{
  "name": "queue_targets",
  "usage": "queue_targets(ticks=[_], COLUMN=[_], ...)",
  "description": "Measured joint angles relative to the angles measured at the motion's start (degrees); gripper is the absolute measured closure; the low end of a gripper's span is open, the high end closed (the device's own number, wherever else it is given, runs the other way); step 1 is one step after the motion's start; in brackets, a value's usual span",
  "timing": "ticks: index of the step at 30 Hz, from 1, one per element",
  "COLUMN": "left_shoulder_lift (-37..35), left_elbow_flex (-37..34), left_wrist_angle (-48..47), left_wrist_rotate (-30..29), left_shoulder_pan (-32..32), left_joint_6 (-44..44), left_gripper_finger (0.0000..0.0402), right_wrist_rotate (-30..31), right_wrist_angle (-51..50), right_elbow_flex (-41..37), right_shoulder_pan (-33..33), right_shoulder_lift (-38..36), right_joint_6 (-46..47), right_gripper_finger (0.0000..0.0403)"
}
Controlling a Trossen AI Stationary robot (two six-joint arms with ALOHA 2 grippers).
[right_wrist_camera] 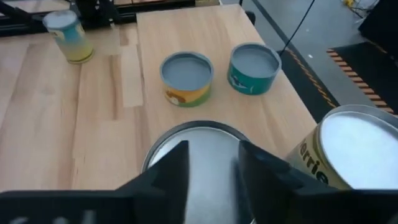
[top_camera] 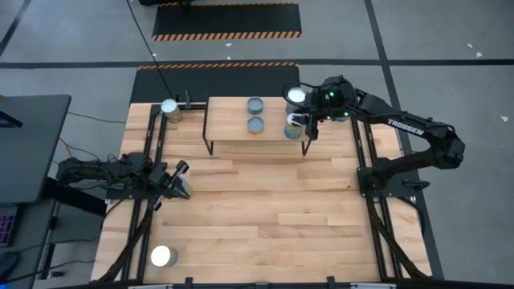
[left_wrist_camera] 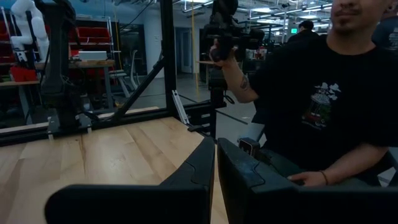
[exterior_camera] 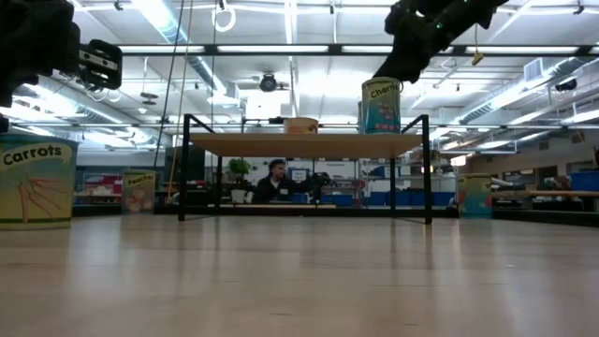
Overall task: Pick and place cans onto a shelf
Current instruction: Put the big blue canned cherries on the shelf aligned with the other big blue canned cherries
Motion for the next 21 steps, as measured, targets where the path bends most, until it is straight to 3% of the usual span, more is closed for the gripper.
queue_targets(ticks=[9, 21], left_shoulder_lift=[0.0, 0.0], left_elbow_flex=[0.0, 0.0], left_wrist_angle=[0.0, 0.0], left_wrist_rotate=[0.0, 0.0], left_shoulder_pan=[0.0, 0.0], left_joint_6=[0.0, 0.0], left_gripper_finger=[0.0374, 0.0374], right_wrist_rotate=[2.4, 5.3], right_wrist_angle=[-2.7, -4.3], right_elbow_flex=[0.0, 0.7], right_shoulder_pan=[0.0, -0.1], right_shoulder_lift=[-0.1, -0.2], right_joint_6=[-1.2, -1.7], right_gripper_finger=[0.0327, 0.0335])
